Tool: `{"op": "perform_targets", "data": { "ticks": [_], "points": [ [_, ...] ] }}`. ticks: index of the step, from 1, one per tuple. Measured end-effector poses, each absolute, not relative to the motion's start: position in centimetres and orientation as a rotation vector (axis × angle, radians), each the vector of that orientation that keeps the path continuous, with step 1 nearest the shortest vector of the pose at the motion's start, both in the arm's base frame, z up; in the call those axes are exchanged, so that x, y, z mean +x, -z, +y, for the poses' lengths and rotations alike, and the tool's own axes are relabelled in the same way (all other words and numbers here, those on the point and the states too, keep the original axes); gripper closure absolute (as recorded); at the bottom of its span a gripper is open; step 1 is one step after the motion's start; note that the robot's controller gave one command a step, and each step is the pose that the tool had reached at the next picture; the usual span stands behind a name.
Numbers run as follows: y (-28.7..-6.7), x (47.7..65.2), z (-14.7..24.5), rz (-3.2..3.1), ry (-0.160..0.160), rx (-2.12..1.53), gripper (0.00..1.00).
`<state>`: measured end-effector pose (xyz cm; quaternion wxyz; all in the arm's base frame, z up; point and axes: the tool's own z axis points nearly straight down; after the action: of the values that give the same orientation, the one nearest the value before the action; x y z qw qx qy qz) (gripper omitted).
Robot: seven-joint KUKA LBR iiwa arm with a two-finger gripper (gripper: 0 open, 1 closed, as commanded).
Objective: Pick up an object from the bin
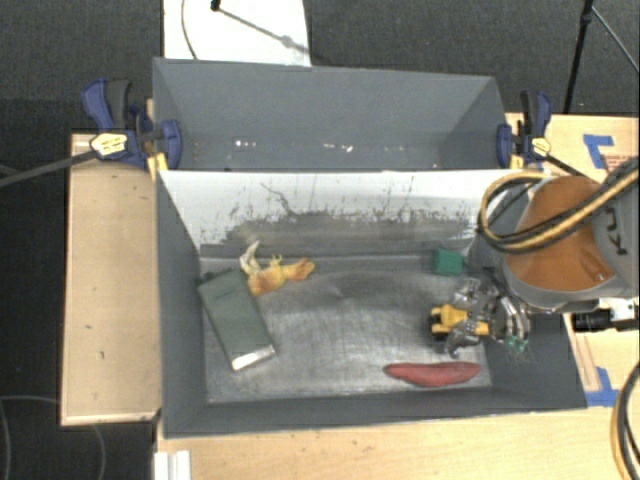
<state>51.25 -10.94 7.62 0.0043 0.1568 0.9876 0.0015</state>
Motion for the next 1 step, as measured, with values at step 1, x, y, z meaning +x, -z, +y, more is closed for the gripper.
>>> {"op": "perform_targets", "data": {
  "ticks": [1],
  "points": [
    [-8.98, 50.90, -10.93, 3.108, -0.003, 0.491, 1.00]
  ]
}}
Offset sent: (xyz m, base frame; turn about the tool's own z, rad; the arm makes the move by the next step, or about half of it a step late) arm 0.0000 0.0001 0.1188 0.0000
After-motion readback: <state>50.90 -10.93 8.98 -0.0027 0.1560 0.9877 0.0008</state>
